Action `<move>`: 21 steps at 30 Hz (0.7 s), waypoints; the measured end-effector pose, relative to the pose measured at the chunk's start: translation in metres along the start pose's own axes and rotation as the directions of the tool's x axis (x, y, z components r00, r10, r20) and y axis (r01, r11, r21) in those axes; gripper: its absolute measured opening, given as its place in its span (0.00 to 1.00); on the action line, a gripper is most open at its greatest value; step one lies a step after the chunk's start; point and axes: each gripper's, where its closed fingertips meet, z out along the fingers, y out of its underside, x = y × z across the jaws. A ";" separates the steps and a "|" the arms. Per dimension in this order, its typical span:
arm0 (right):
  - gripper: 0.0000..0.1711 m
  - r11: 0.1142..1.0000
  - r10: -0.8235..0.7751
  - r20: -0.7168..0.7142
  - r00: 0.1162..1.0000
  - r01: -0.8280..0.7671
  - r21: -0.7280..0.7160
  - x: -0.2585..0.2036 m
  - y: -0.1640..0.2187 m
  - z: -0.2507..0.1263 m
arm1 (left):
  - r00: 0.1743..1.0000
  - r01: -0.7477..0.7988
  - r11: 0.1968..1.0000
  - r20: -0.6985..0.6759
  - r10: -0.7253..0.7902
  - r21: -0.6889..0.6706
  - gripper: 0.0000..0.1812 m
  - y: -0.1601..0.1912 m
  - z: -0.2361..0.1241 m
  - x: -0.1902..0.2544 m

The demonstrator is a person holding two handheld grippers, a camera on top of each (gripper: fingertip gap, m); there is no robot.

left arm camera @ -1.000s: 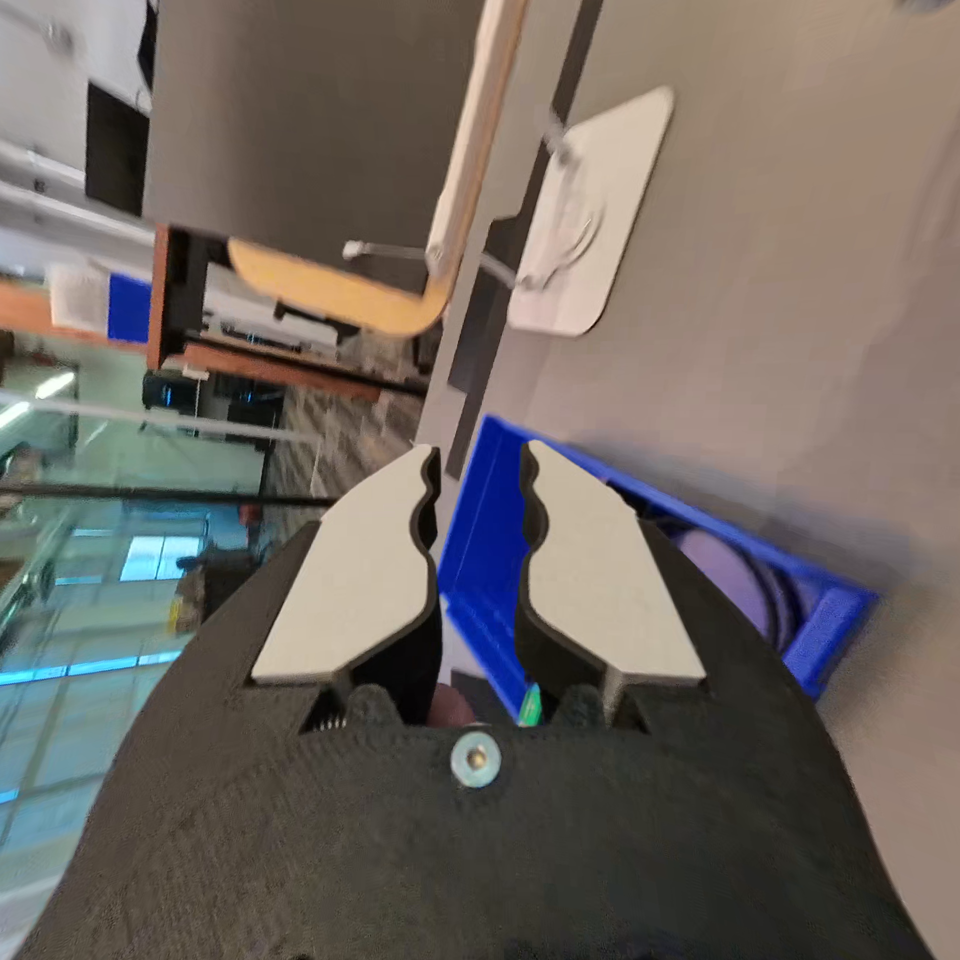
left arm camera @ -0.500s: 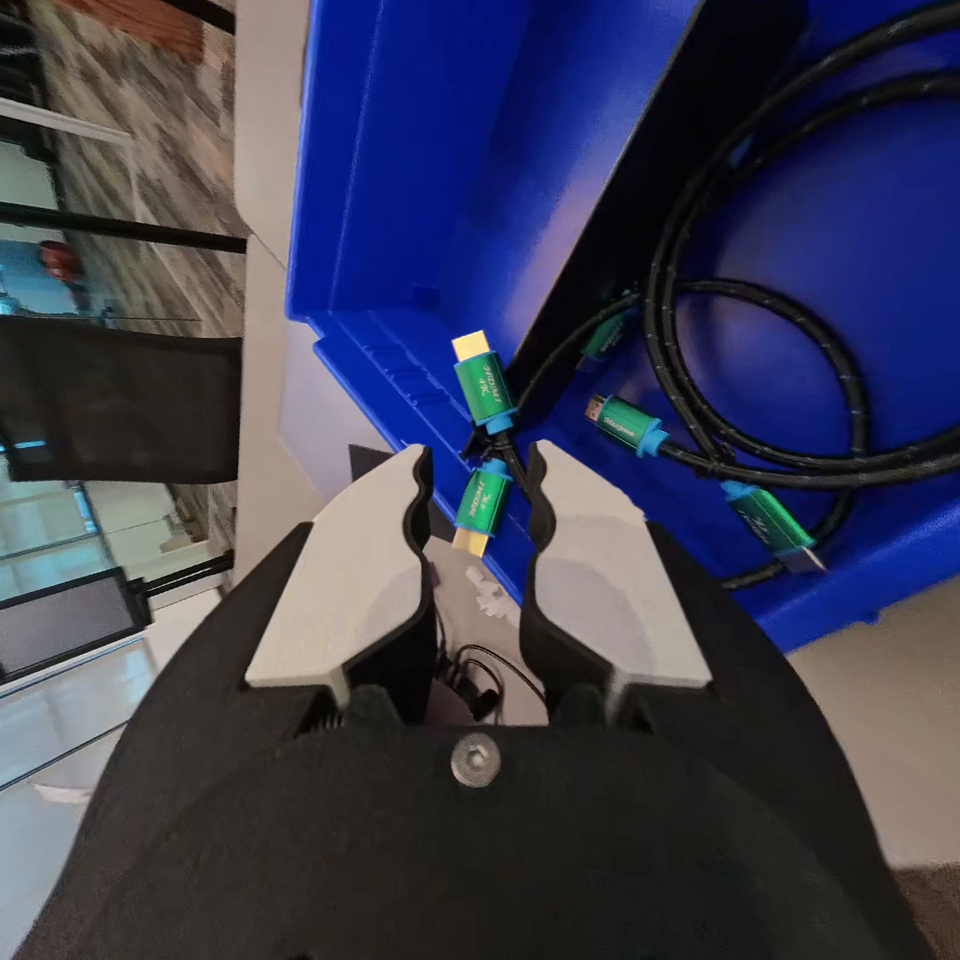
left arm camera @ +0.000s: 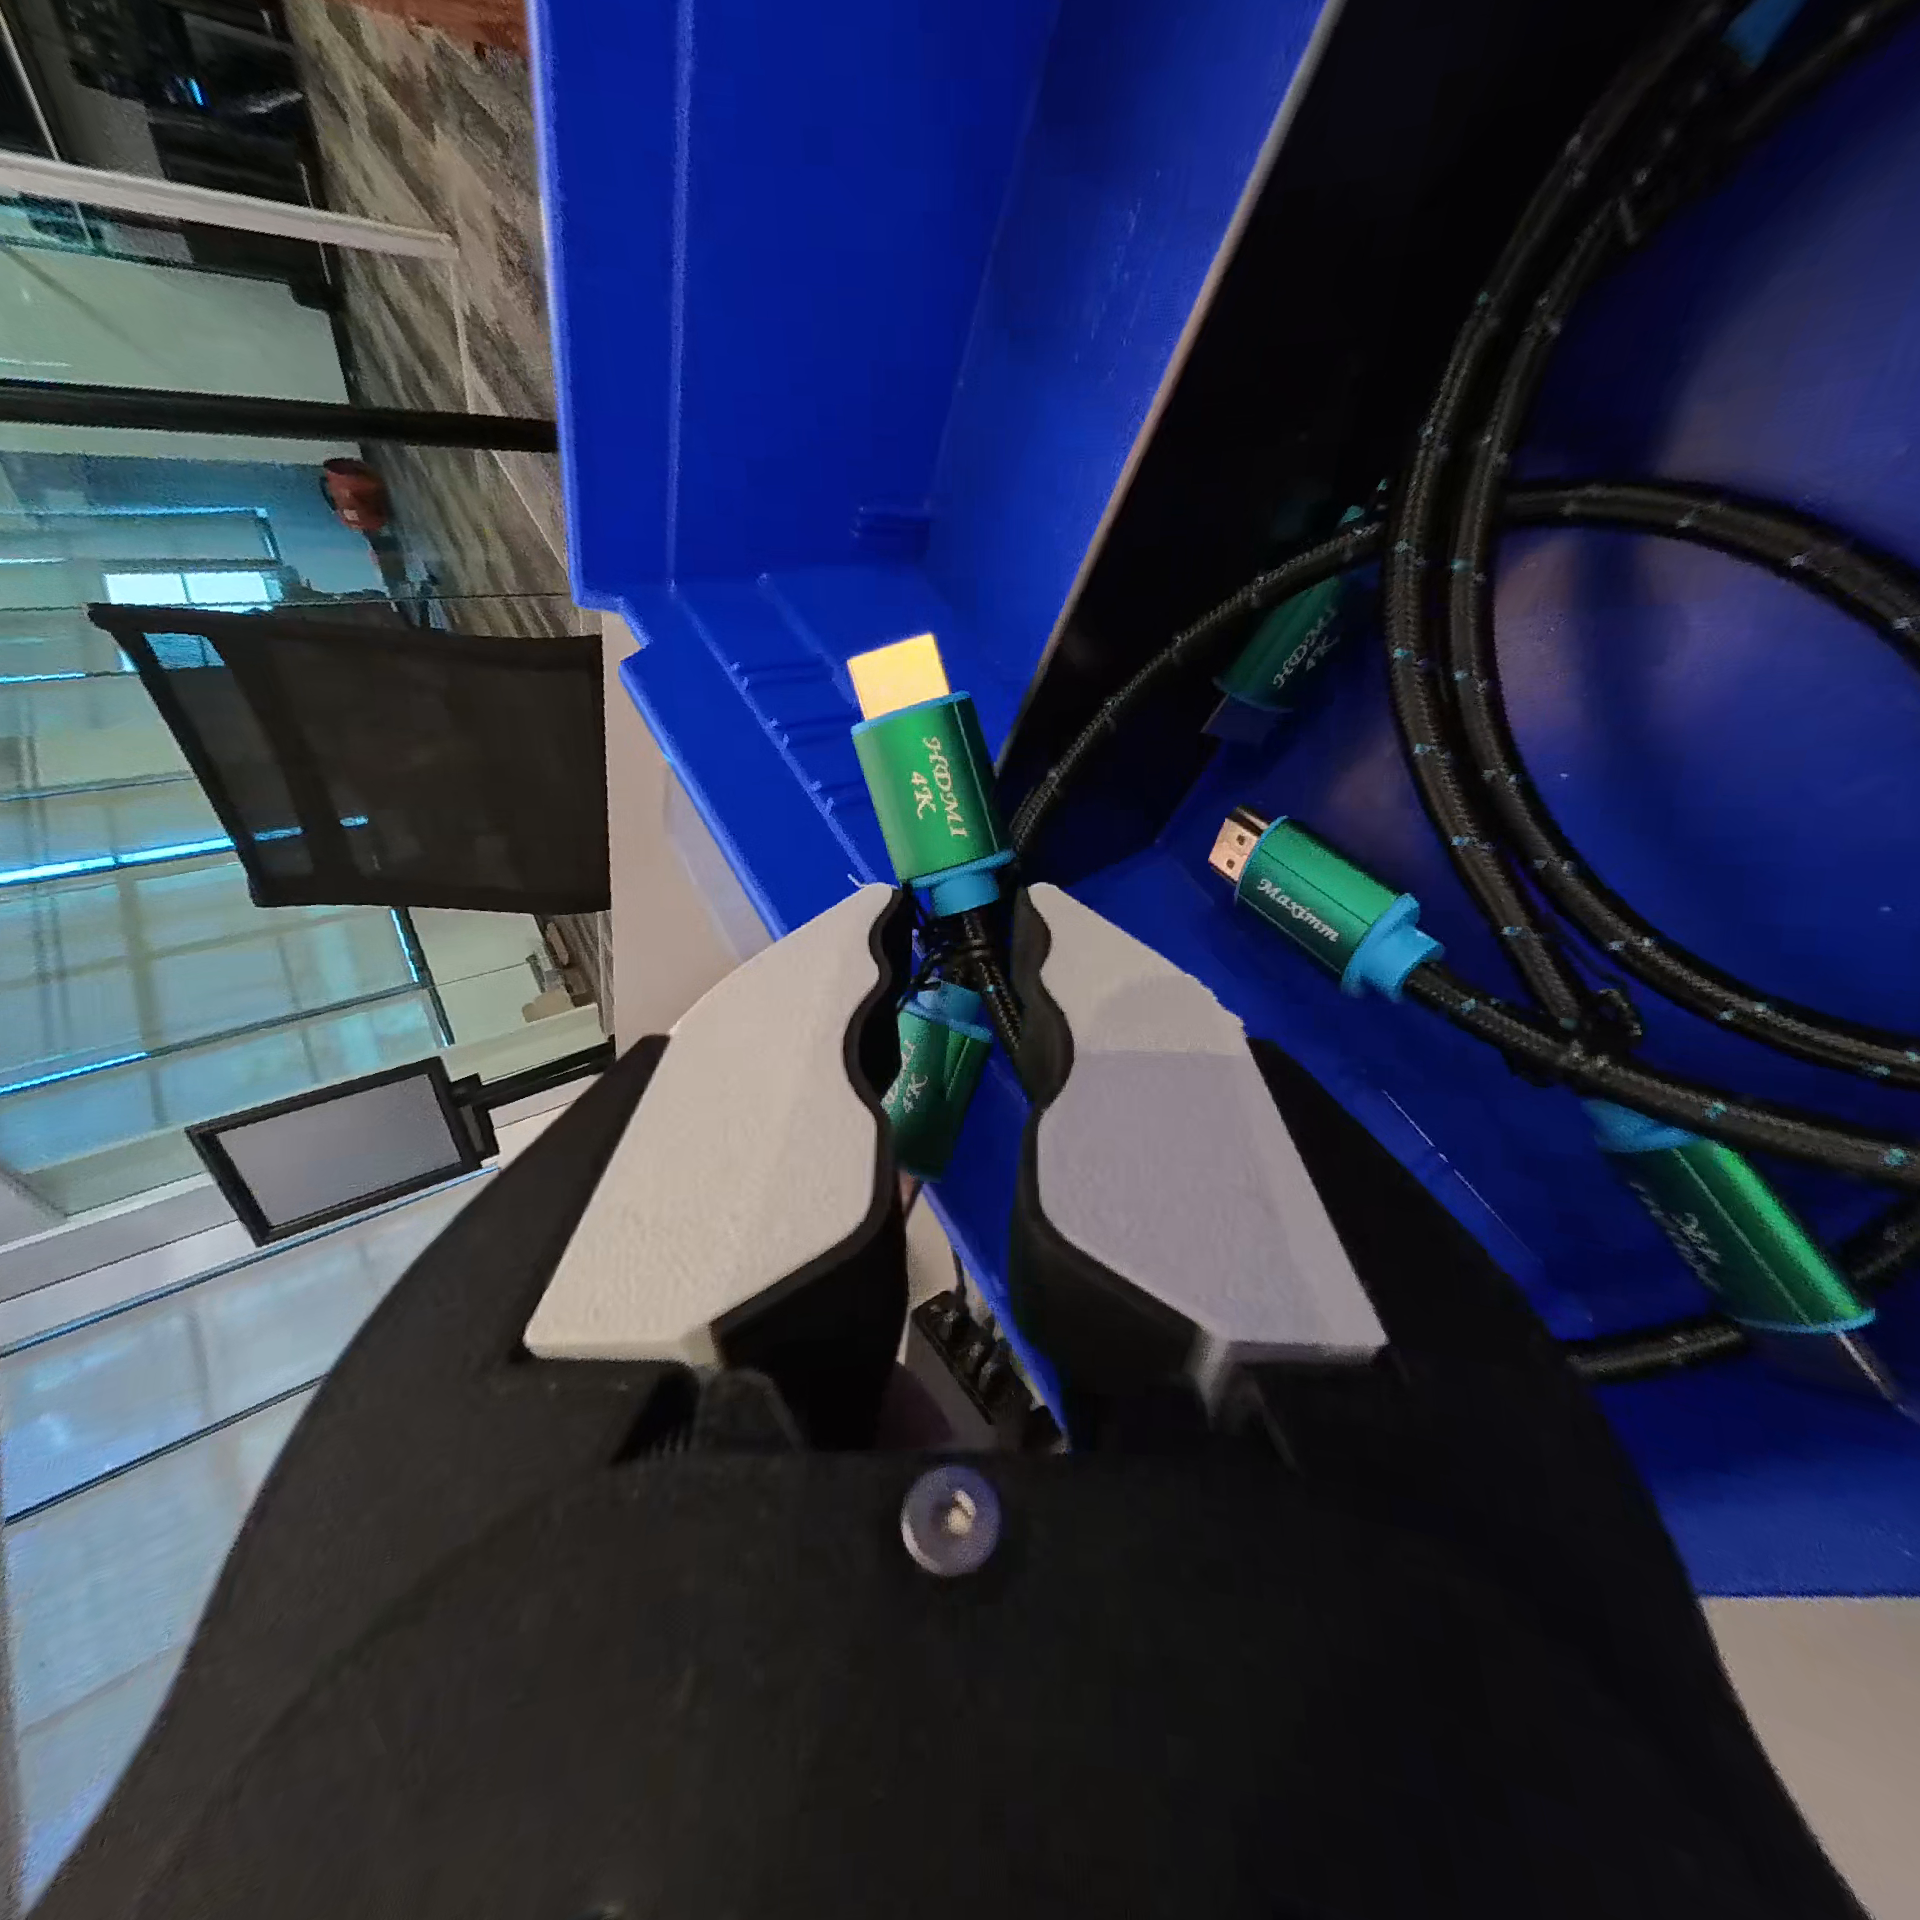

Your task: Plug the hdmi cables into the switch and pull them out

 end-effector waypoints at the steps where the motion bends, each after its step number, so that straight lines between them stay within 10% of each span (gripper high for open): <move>1: 0.12 1.000 0.000 0.000 1.000 0.000 0.000 0.000 0.000 0.000 | 1.000 0.007 1.000 0.002 -0.007 0.002 0.09 0.000 -0.001 -0.002; 21: 0.12 1.000 0.007 0.004 1.000 -0.007 -0.005 -0.001 0.001 0.003 | 0.962 0.257 0.958 -0.129 -0.242 0.123 0.09 0.011 -0.022 -0.021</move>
